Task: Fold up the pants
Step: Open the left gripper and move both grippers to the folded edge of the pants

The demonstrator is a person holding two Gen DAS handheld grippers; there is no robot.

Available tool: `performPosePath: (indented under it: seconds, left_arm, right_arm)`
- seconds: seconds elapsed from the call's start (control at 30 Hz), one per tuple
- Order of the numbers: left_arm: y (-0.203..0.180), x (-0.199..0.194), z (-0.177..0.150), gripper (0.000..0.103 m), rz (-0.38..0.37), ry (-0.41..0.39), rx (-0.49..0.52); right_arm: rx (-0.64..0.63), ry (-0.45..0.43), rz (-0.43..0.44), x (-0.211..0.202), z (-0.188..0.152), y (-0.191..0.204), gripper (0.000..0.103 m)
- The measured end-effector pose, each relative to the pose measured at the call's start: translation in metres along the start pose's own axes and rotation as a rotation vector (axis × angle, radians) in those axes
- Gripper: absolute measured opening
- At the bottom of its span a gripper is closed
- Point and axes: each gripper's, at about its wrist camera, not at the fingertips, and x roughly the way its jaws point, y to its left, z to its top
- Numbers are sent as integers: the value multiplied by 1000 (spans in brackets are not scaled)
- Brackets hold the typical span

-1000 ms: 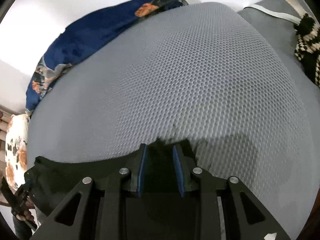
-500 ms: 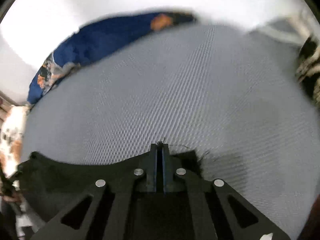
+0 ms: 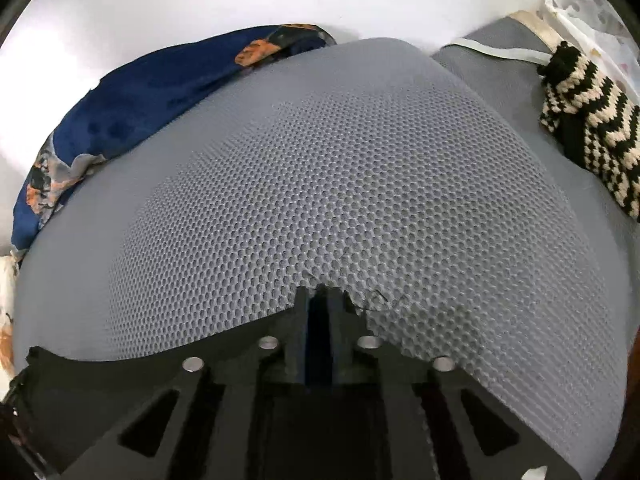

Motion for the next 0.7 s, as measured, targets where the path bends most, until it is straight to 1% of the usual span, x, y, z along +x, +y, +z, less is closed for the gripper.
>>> performPosePath:
  seconds: [0.03,0.13,0.2,0.33,0.4,0.5,0.6,0.7]
  left_arm:
    - [1,2,2,42,6,3,-5]
    - [5,1,4,42,-4,4,-26]
    - [3,-6,1,42,-3,-13,-6]
    - [-1,-24,-15,44,-30,-31,46]
    - [-1,-32,-23,46,-51,-27,56]
    - [0,-42,-35,47,-70,-22,74]
    - [3,-47,-45,48,-76,-19,90]
    - [6,-48,-52,49,-63,-15,92]
  right_arm:
    - [7,-15,7,-12,-2,-1,25]
    - [36,-30,3,-45,-15,-9,25]
    - [77,-19,25,-63,-31,-22,25]
    - [162,8,-3,-87,-70,-52,26]
    - [223,32,8,-91,-90,-66,26]
    - [273,72,11,-87,-114,-75,26]
    - [302,115,38,-75,-129,-74,26]
    - [306,132,36,-65,-135,-68,25]
